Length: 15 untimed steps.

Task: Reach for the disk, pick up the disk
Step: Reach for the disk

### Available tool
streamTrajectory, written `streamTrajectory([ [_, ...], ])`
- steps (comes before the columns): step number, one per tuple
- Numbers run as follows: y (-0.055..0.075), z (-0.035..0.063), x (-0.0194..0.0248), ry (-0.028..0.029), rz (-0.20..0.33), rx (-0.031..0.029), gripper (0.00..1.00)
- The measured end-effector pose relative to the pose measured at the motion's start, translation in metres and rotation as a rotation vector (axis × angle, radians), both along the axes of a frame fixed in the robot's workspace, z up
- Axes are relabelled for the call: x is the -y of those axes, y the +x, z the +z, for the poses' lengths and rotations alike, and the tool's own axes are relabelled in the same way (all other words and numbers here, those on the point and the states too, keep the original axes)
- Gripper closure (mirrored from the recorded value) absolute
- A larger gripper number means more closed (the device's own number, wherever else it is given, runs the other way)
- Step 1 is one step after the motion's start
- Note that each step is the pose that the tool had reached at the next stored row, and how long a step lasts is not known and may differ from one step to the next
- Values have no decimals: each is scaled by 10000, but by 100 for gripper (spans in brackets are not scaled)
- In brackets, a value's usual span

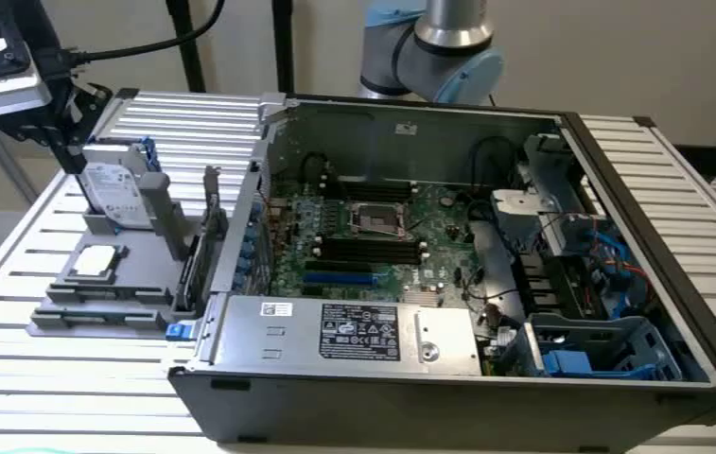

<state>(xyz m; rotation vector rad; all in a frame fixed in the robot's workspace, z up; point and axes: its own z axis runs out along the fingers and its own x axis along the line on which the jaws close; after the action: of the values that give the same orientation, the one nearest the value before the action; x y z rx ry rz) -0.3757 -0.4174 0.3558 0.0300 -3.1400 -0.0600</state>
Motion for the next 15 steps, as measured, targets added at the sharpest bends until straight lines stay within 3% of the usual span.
streamTrajectory([
  [15, -24, 1, -14, -2, -2, -3, 89],
])
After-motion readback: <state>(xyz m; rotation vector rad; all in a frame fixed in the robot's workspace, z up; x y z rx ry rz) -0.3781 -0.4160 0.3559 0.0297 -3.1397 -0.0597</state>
